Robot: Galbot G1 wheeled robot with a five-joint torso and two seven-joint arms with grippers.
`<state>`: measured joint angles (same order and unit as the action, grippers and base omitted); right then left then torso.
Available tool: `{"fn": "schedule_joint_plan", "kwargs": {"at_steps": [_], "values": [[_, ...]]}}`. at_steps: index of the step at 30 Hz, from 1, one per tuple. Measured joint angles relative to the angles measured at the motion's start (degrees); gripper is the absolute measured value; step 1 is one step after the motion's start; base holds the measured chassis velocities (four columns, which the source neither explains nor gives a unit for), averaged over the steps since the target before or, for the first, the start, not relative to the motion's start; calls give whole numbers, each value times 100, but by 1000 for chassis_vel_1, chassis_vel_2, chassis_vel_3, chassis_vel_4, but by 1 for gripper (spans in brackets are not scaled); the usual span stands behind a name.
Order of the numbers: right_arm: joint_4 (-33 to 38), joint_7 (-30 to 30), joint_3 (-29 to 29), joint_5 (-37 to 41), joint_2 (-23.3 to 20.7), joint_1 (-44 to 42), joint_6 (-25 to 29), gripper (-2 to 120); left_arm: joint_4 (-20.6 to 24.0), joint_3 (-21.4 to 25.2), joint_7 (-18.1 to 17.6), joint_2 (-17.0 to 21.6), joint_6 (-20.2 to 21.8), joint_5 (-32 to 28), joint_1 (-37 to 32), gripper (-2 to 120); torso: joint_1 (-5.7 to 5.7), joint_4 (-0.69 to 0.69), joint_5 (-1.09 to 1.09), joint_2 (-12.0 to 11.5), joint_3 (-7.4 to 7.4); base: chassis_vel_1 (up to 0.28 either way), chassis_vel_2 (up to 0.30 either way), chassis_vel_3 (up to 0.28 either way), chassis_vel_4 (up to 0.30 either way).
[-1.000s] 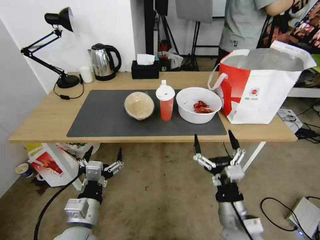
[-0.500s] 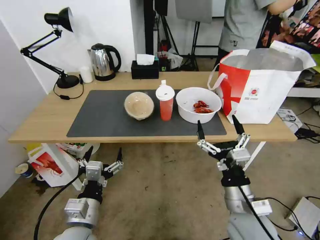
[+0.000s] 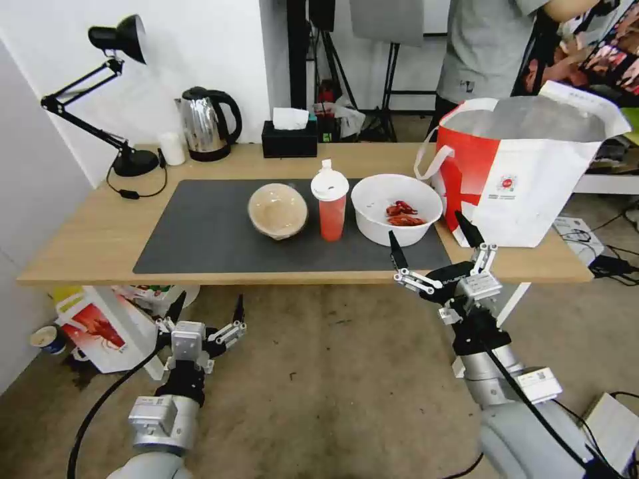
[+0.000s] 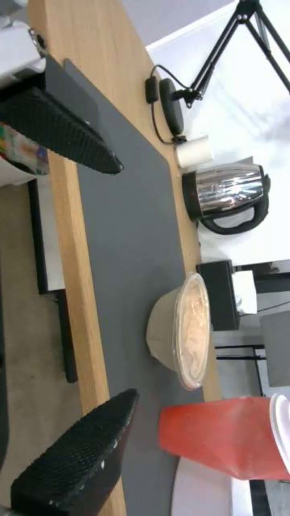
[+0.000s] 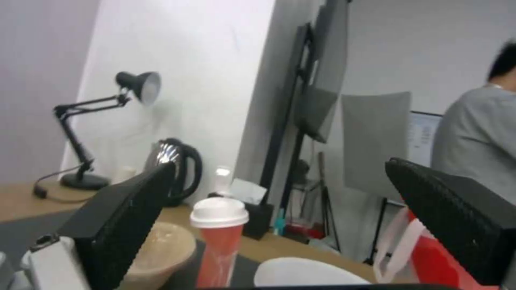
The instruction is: Pick up the trash from the table and place it into the takeout bag.
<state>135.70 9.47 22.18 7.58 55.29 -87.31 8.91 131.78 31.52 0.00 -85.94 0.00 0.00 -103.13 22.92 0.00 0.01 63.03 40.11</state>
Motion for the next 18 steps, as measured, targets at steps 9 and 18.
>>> {"fn": "schedule_joint_plan", "kwargs": {"at_steps": [9, 18], "values": [[142, -164, 492, 747, -891, 171, -317, 100, 0, 0, 0, 0, 0, 0, 0, 100, 0, 0, 0, 0, 0, 0, 0, 0, 0], [152, -54, 1260, 1508, -1973, 502, -796, 100, 0, 0, 0, 0, 0, 0, 0, 100, -1, -1, -1, 0, 0, 0, 0, 0, 0]]}}
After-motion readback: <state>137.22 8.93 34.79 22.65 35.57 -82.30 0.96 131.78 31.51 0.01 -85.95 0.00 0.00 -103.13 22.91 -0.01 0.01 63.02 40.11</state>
